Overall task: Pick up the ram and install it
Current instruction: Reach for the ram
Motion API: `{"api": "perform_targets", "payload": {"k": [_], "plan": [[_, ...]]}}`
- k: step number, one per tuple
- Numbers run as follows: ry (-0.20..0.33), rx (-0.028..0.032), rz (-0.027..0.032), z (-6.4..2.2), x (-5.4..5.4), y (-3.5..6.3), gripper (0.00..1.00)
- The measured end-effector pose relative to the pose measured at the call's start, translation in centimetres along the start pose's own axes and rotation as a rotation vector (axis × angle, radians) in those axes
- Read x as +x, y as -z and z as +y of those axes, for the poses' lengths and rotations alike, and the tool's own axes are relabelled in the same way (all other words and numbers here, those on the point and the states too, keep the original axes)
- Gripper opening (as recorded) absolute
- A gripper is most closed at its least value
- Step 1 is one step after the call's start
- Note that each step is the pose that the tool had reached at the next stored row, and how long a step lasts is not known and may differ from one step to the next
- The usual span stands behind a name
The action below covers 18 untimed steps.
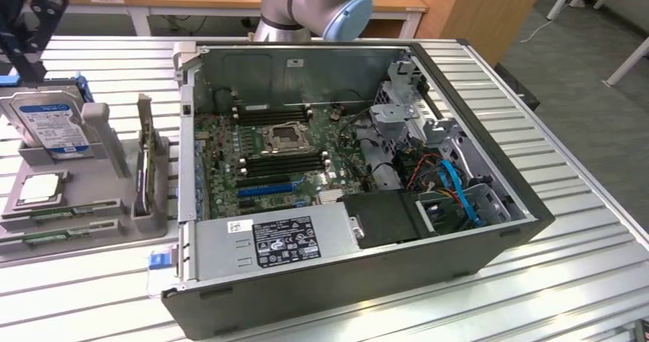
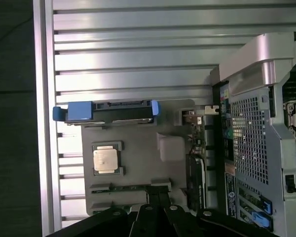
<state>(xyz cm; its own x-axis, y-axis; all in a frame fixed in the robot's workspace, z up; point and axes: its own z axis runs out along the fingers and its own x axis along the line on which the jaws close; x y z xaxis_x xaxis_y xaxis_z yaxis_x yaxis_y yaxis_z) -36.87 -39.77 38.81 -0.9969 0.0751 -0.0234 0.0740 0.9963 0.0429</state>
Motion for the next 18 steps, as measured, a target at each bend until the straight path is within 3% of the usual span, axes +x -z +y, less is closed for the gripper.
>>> {"api": "perform_targets", "payload": {"k": [13,18], "plan": [[0.000,0.0000,0.0000,-0.19,2.5,-0.04,0.10],[0.000,0.0000,0.0000,-0.21,2.7,-0.05,0.10]]}}
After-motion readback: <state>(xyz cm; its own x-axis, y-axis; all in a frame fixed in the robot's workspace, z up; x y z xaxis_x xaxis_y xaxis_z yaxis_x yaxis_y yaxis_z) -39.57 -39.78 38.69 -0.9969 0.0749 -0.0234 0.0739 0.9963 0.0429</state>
